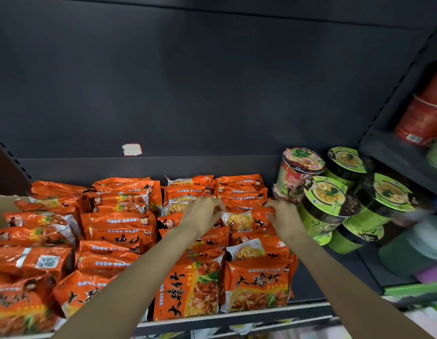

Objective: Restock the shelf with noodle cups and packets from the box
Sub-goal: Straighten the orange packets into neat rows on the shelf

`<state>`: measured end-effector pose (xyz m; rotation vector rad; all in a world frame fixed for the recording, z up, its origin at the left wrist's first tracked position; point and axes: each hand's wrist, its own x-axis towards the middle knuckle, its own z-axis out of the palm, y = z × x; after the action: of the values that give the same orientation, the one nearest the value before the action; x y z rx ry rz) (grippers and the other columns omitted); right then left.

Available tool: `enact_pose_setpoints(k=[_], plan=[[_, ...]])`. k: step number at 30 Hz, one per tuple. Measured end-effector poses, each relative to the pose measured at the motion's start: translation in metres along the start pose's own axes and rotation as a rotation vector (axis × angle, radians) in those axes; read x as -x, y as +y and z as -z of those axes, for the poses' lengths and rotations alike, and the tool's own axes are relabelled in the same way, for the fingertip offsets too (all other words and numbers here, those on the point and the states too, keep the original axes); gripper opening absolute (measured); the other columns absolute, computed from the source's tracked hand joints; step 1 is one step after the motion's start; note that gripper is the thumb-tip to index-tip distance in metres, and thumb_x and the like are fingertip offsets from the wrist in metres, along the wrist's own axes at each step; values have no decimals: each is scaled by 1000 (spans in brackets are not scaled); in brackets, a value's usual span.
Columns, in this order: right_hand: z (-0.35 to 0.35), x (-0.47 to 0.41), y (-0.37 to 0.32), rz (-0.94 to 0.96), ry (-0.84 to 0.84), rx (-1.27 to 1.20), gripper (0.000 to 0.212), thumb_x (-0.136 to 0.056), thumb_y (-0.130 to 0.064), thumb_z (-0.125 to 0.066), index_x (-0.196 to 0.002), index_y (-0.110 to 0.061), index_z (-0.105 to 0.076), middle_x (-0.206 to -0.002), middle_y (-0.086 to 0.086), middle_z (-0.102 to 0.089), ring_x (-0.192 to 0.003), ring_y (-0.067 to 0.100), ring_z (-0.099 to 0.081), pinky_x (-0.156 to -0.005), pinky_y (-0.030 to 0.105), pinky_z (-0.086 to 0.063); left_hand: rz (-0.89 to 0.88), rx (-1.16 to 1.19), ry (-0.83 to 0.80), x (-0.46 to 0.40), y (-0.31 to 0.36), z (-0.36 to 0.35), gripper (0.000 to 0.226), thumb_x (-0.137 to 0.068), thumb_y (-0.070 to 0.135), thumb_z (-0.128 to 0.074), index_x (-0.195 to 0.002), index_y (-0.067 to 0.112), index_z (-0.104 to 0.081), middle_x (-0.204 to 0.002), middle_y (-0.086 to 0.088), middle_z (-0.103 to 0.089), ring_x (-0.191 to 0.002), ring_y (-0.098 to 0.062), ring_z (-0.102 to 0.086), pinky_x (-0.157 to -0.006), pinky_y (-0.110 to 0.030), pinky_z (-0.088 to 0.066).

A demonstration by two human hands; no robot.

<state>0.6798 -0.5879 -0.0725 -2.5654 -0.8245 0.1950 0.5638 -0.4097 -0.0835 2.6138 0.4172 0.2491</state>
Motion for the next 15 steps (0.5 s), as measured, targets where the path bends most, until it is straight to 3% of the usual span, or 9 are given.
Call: enact_pose_setpoints(k=[2, 6, 11, 15], plan=[[3, 1, 0, -6, 22, -13, 29, -92, 0, -51, -112, -15, -65, -103, 6, -68, -71, 11, -63, -55, 11, -49, 5, 70, -46, 1, 3, 0, 20, -89, 15, -62, -110, 17, -65, -105, 1, -66, -92, -11, -61, -82, -22, -51], [6, 0, -8, 115, 180, 101, 35, -87, 9, -52, -109, -14, -68, -100, 11, -61, -79, 23, -64, -71, 34, -57, 65, 137, -112, 8, 3, 3, 39, -85, 20, -69, -122, 16, -56, -113, -3, -63, -93, -11, -58, -82, -25, -51], [6, 1, -14, 169, 69, 162, 32, -90, 3, -52, -114, -12, -66, -116, 11, -52, -106, 24, -56, -92, 33, -49, 2, -152, -263, 17, -1, 10, 66, -78, 46, -70, -135, 22, -46, -131, 1, -56, -120, -18, -51, -101, -38, -43], [8, 1, -13, 209, 72, 245, 28, -89, 2, -51, -111, -9, -66, -112, 10, -52, -102, 24, -56, -93, 34, -49, -18, -305, -286, 21, -2, 7, 68, -84, 36, -67, -142, 21, -36, -142, -2, -46, -129, -21, -44, -106, -39, -37]])
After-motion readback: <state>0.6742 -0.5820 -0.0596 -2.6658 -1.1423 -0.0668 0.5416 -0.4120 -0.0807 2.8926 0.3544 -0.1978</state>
